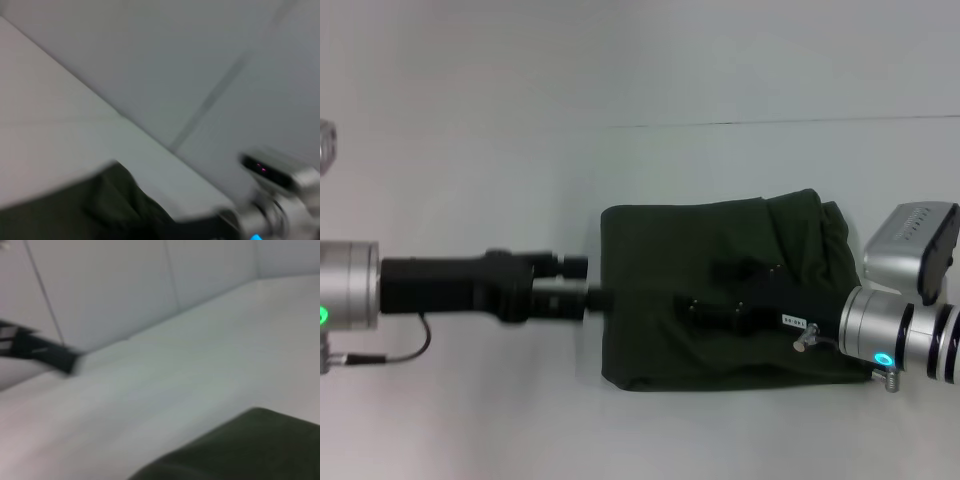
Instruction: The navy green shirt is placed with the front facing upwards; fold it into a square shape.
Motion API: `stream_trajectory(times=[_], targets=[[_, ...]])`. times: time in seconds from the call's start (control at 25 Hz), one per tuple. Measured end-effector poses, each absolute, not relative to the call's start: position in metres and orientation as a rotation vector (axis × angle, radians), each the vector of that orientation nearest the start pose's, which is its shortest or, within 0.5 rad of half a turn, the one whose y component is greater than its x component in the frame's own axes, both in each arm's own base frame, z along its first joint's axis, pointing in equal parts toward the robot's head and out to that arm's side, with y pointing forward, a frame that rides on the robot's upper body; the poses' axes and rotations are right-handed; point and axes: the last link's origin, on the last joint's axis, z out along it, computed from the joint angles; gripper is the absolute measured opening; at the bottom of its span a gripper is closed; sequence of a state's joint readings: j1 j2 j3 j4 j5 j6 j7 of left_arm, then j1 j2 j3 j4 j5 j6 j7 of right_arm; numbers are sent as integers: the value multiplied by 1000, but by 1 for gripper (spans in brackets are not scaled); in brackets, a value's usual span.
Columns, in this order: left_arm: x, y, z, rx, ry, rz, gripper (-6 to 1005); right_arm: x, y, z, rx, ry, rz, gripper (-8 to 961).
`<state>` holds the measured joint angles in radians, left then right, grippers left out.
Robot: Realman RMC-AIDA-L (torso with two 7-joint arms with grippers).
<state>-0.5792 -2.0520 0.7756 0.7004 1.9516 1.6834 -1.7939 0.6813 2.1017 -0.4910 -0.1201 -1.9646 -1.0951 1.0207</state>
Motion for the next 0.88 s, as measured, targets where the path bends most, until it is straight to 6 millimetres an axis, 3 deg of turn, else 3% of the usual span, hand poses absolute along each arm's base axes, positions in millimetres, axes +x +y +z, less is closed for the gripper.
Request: stream_trajectory(times=[0.24,0.44,0.64,0.76,0.88], targets=[[-230,324,6,-2911,-1001,-734,879,285,349,-82,-2420,851,603,895],[-229,322,4,-2930,-978,-738,879,309,340,-47,-2269,870,713,895],[-228,322,5,-2938,-968,-745,880,332,338,-23,-2141,931,686,895],[-226,323,6,-2938,-960,-749,880,327,335,-16,-2153,895,751,895],[-226,324,6,-2936,-957,-753,879,305,331,-20,-2237,832,877,895]])
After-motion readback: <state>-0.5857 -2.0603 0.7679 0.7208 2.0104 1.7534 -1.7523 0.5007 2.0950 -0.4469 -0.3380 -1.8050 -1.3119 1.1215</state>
